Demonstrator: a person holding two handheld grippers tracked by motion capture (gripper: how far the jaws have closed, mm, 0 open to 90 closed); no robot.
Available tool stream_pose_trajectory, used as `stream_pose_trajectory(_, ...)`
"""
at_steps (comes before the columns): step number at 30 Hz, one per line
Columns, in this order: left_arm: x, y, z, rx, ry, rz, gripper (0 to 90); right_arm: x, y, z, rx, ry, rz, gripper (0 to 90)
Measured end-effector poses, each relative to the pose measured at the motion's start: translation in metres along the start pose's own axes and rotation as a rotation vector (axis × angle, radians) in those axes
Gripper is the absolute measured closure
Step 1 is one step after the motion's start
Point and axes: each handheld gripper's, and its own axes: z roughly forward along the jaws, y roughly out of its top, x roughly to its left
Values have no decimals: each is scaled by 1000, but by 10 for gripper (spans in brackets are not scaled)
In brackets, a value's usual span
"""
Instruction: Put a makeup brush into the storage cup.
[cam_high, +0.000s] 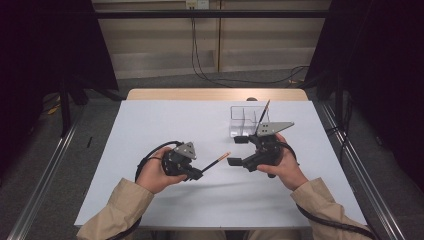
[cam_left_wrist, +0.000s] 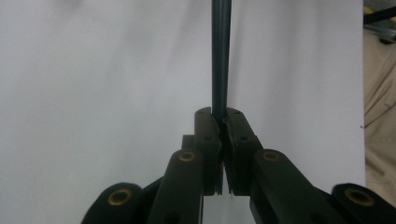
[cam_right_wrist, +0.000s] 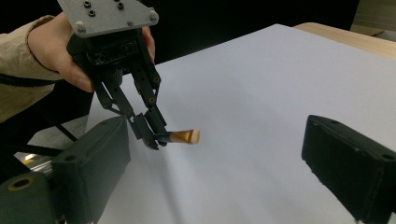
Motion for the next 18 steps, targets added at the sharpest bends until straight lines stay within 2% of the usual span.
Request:
stream_pose_trajectory(13,0,-2,2,-104,-18,-39,854,1,2,2,-6,1,0,74)
stream_pose_trajectory(18,0,-3,6,-171,-23,-67,854,2,3,2,-20,3,3,76)
